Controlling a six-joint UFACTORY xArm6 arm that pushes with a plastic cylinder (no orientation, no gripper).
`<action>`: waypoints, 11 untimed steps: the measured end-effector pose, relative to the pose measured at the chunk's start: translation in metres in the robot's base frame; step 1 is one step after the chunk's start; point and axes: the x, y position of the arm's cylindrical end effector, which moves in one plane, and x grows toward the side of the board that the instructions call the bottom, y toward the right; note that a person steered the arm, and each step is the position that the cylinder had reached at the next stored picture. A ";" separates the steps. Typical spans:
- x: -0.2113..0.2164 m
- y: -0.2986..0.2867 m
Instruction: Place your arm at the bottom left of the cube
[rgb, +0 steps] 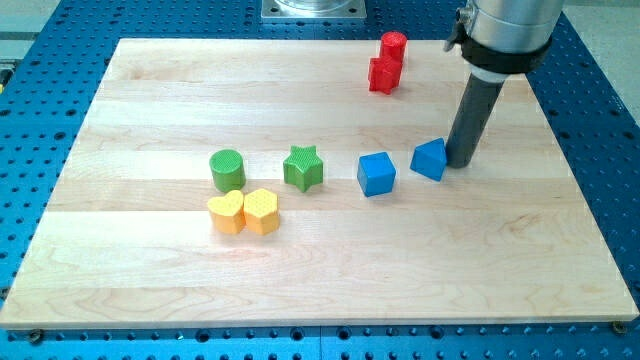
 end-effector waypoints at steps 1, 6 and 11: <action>-0.013 -0.003; 0.112 -0.062; 0.073 -0.135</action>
